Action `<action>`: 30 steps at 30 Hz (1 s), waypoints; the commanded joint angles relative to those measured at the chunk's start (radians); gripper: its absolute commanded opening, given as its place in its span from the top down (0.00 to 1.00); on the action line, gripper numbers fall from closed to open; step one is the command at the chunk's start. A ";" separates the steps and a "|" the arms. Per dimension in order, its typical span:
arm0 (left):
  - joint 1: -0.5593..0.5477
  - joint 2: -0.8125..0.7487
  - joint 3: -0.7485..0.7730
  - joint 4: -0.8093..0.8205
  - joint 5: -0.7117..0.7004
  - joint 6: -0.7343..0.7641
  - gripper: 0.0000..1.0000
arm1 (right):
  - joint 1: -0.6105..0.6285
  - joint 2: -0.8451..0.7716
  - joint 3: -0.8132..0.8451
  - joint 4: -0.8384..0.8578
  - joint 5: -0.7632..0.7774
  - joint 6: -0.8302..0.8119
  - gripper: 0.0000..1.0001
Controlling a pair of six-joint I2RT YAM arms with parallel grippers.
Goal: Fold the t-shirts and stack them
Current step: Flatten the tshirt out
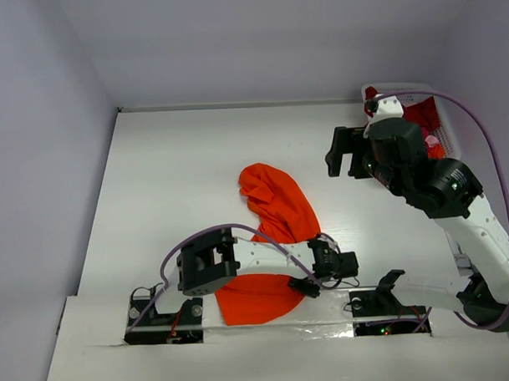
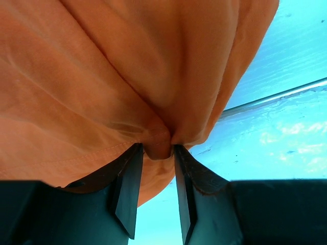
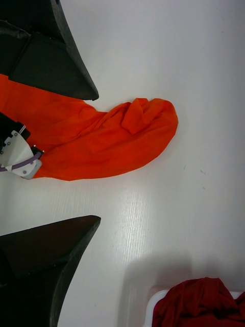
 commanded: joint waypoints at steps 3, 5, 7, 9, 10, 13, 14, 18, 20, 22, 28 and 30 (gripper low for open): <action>-0.003 -0.016 0.046 -0.059 -0.045 -0.021 0.72 | 0.001 -0.016 0.003 0.043 -0.003 -0.011 0.00; -0.003 -0.020 0.051 -0.063 -0.050 -0.024 0.72 | 0.001 -0.016 0.002 0.045 -0.004 -0.011 0.00; -0.003 -0.025 0.060 -0.071 -0.058 -0.027 0.72 | 0.001 -0.016 0.000 0.046 -0.004 -0.011 0.00; -0.003 -0.028 0.066 -0.082 -0.067 -0.029 0.72 | 0.001 -0.016 0.000 0.046 -0.006 -0.011 0.00; -0.003 -0.030 0.071 -0.083 -0.070 -0.028 0.72 | 0.001 -0.016 0.002 0.046 -0.006 -0.011 0.00; 0.006 -0.019 0.074 -0.088 -0.073 -0.028 0.72 | 0.001 -0.016 0.003 0.046 -0.004 -0.011 0.00; 0.006 -0.017 0.075 -0.086 -0.073 -0.027 0.73 | 0.001 -0.016 0.005 0.046 -0.006 -0.011 0.00; 0.006 -0.016 0.086 -0.098 -0.082 -0.030 0.74 | 0.001 -0.016 0.006 0.045 -0.003 -0.011 0.00; 0.006 -0.016 0.083 -0.094 -0.079 -0.029 0.74 | 0.001 -0.019 0.002 0.045 -0.003 -0.014 0.00; 0.006 -0.011 0.082 -0.089 -0.072 -0.025 0.75 | 0.001 -0.019 0.002 0.046 -0.003 -0.013 0.00; 0.006 -0.007 0.076 -0.082 -0.062 -0.021 0.76 | 0.001 -0.019 0.002 0.046 -0.003 -0.014 0.00; 0.006 -0.005 0.074 -0.079 -0.058 -0.019 0.76 | 0.001 -0.019 0.003 0.048 -0.003 -0.014 0.00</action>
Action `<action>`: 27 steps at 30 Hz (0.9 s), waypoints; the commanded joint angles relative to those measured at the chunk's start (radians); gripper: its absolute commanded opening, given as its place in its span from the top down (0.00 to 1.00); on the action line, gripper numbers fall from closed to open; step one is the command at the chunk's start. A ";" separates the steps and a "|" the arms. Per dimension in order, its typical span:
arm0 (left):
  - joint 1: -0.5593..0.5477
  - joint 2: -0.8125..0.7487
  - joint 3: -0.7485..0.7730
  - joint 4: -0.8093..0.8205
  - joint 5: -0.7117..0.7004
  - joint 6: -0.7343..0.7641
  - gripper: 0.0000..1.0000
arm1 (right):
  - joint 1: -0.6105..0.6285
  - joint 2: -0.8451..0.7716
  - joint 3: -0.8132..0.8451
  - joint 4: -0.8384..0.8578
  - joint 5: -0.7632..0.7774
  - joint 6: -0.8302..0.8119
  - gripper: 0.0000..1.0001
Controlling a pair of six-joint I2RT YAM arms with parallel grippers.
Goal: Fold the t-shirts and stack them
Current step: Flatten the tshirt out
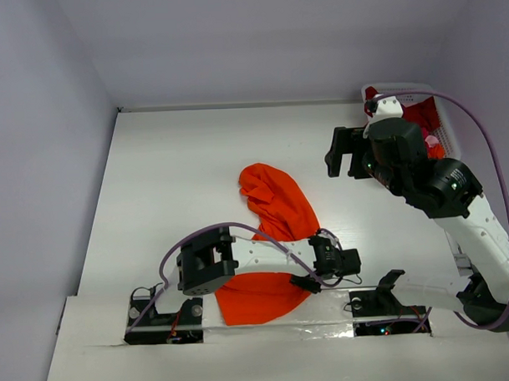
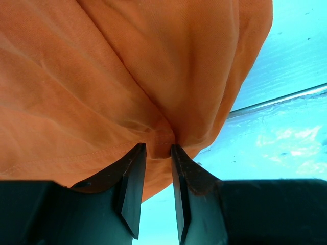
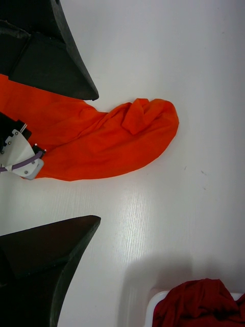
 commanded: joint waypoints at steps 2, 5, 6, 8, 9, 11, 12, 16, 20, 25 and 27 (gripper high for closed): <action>0.002 -0.007 0.016 -0.019 -0.006 -0.001 0.76 | 0.001 -0.019 0.004 0.048 0.004 -0.015 0.00; 0.002 0.000 0.006 -0.003 0.017 0.011 0.74 | 0.001 -0.017 0.003 0.046 0.005 -0.014 0.00; 0.002 0.001 0.006 0.000 0.026 0.012 0.74 | 0.001 -0.017 0.003 0.048 0.004 -0.015 0.00; 0.002 0.006 -0.001 0.009 0.038 0.026 0.73 | 0.001 -0.017 0.001 0.048 0.005 -0.014 0.00; 0.002 0.007 -0.001 0.006 0.043 0.028 0.72 | 0.001 -0.017 0.003 0.048 0.005 -0.015 0.00; 0.002 0.009 -0.002 0.007 0.046 0.029 0.72 | 0.001 -0.017 0.003 0.048 0.005 -0.014 0.00; 0.002 0.009 -0.002 0.011 0.047 0.029 0.72 | 0.001 -0.017 0.003 0.048 0.005 -0.014 0.00; 0.002 0.009 -0.005 0.009 0.049 0.029 0.73 | 0.001 -0.017 0.006 0.048 0.005 -0.014 0.00; 0.002 0.006 -0.004 0.006 0.044 0.023 0.76 | 0.001 -0.017 0.004 0.048 0.005 -0.014 0.00; 0.002 0.004 0.007 -0.011 0.029 0.016 0.80 | 0.001 -0.020 -0.002 0.049 0.005 -0.015 0.00; 0.002 0.001 0.009 -0.017 0.025 0.014 0.84 | 0.001 -0.019 -0.002 0.049 0.005 -0.014 0.00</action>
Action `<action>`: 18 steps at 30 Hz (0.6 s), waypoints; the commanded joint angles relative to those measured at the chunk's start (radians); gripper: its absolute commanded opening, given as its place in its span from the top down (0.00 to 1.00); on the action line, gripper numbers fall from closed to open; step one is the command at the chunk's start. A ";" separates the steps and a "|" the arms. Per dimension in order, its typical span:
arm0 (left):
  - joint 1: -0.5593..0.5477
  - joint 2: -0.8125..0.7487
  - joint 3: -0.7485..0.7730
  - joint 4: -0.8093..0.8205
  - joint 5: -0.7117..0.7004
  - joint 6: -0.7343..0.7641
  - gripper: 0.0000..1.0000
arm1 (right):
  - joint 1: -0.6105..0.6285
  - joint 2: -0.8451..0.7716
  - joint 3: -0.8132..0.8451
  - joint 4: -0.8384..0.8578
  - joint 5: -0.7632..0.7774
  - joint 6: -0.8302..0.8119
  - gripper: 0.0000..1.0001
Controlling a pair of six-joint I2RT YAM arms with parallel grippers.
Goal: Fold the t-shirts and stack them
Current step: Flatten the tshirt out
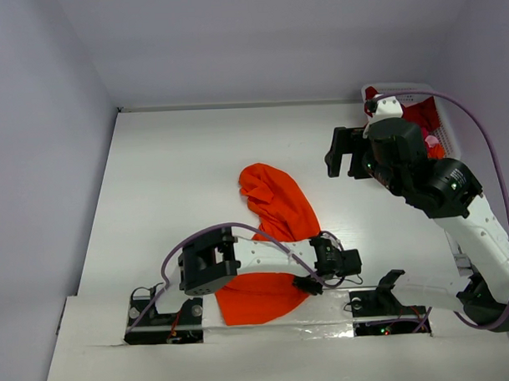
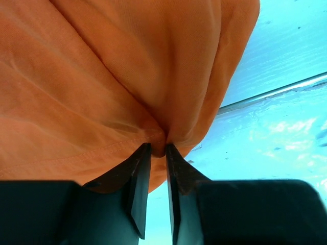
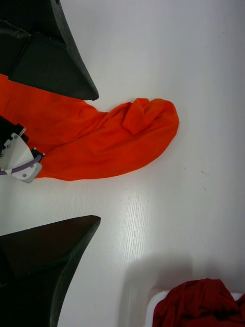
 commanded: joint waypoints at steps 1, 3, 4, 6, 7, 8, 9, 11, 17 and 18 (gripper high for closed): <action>0.002 -0.011 0.013 -0.043 -0.025 -0.006 0.85 | 0.001 -0.020 -0.002 0.049 0.005 -0.014 0.00; 0.002 -0.011 0.016 -0.051 -0.030 -0.009 0.86 | 0.001 -0.019 -0.002 0.049 0.004 -0.014 0.00; 0.002 -0.011 0.019 -0.052 -0.031 -0.008 0.88 | 0.001 -0.019 -0.001 0.049 0.004 -0.014 0.00; 0.002 -0.011 0.025 -0.061 -0.034 -0.009 0.89 | 0.001 -0.019 -0.002 0.049 0.002 -0.016 0.00; 0.002 -0.013 0.033 -0.067 -0.042 -0.011 0.90 | 0.001 -0.019 -0.002 0.051 0.002 -0.014 0.00; 0.002 -0.013 0.037 -0.074 -0.045 -0.011 0.90 | 0.001 -0.019 -0.002 0.051 0.001 -0.014 0.00; 0.002 -0.013 0.042 -0.083 -0.048 -0.011 0.91 | 0.001 -0.019 -0.002 0.051 0.001 -0.014 0.00; 0.002 -0.015 0.065 -0.098 -0.062 -0.012 0.91 | 0.001 -0.019 -0.002 0.051 -0.001 -0.013 0.00; 0.002 -0.018 0.117 -0.140 -0.086 -0.017 0.91 | 0.001 -0.017 -0.005 0.054 -0.002 -0.013 0.00; 0.011 -0.018 0.116 -0.140 -0.083 -0.015 0.91 | 0.001 -0.017 -0.005 0.055 -0.002 -0.014 0.00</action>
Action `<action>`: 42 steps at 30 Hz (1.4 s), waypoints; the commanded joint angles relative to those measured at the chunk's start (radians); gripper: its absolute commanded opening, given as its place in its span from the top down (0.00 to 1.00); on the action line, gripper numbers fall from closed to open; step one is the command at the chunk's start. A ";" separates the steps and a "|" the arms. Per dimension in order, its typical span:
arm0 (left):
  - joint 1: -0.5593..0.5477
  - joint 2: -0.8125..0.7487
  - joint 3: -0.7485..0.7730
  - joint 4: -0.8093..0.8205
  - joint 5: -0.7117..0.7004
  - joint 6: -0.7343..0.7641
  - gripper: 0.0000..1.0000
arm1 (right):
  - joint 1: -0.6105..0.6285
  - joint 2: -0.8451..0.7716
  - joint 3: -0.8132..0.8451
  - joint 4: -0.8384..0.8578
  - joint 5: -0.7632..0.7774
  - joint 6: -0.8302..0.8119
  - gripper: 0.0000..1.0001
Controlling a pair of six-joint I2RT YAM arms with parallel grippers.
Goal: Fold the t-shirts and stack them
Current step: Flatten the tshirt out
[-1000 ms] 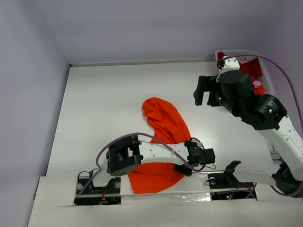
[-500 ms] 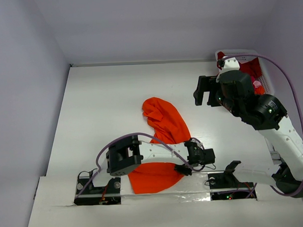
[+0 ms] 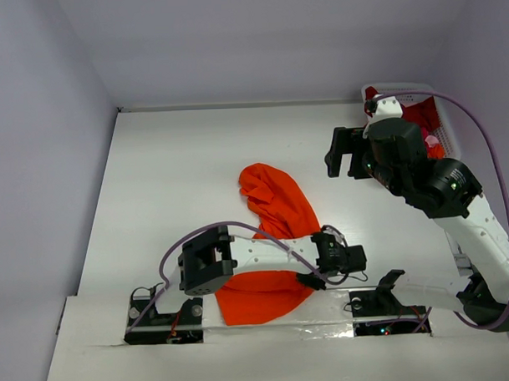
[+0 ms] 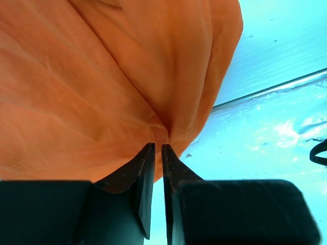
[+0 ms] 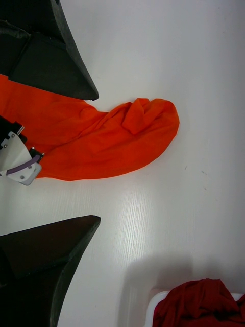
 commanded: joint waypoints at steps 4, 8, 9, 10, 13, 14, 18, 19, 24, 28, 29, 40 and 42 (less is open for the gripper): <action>0.010 -0.022 0.016 -0.058 -0.038 -0.020 0.99 | 0.001 -0.017 -0.001 0.055 0.000 -0.014 0.00; 0.029 -0.067 -0.043 -0.045 -0.040 -0.045 1.00 | 0.001 -0.020 -0.018 0.059 0.002 -0.011 0.00; 0.029 -0.074 -0.055 -0.037 -0.037 -0.049 1.00 | 0.001 -0.022 -0.024 0.067 -0.002 -0.010 0.00; 0.029 -0.082 -0.073 -0.035 -0.037 -0.051 1.00 | 0.001 -0.022 -0.026 0.070 -0.005 -0.010 0.00; 0.038 -0.091 -0.075 -0.037 -0.032 -0.043 0.88 | 0.001 -0.017 -0.020 0.070 -0.009 -0.011 0.00; 0.038 -0.093 -0.073 -0.037 -0.034 -0.043 0.81 | 0.001 -0.014 -0.013 0.069 -0.008 -0.014 0.00; 0.038 -0.090 -0.054 -0.037 -0.034 -0.040 0.66 | 0.001 -0.010 -0.006 0.067 -0.011 -0.014 0.00; 0.038 -0.088 -0.046 -0.041 -0.035 -0.038 0.65 | 0.001 -0.011 -0.006 0.067 -0.009 -0.014 0.00; 0.038 -0.068 0.003 -0.042 -0.014 -0.008 0.67 | 0.001 -0.017 -0.016 0.070 -0.005 -0.014 0.00; 0.038 -0.044 0.019 -0.037 0.023 0.018 0.72 | 0.001 -0.014 -0.012 0.070 -0.005 -0.016 0.00; 0.038 -0.047 0.017 -0.035 0.024 0.018 0.72 | 0.001 -0.013 -0.010 0.069 -0.005 -0.016 0.00; 0.029 -0.050 -0.024 -0.008 0.067 0.031 0.73 | 0.001 -0.016 -0.018 0.072 0.000 -0.016 0.00; 0.029 -0.050 -0.033 0.004 0.081 0.037 0.73 | 0.001 -0.017 -0.020 0.073 0.000 -0.016 0.00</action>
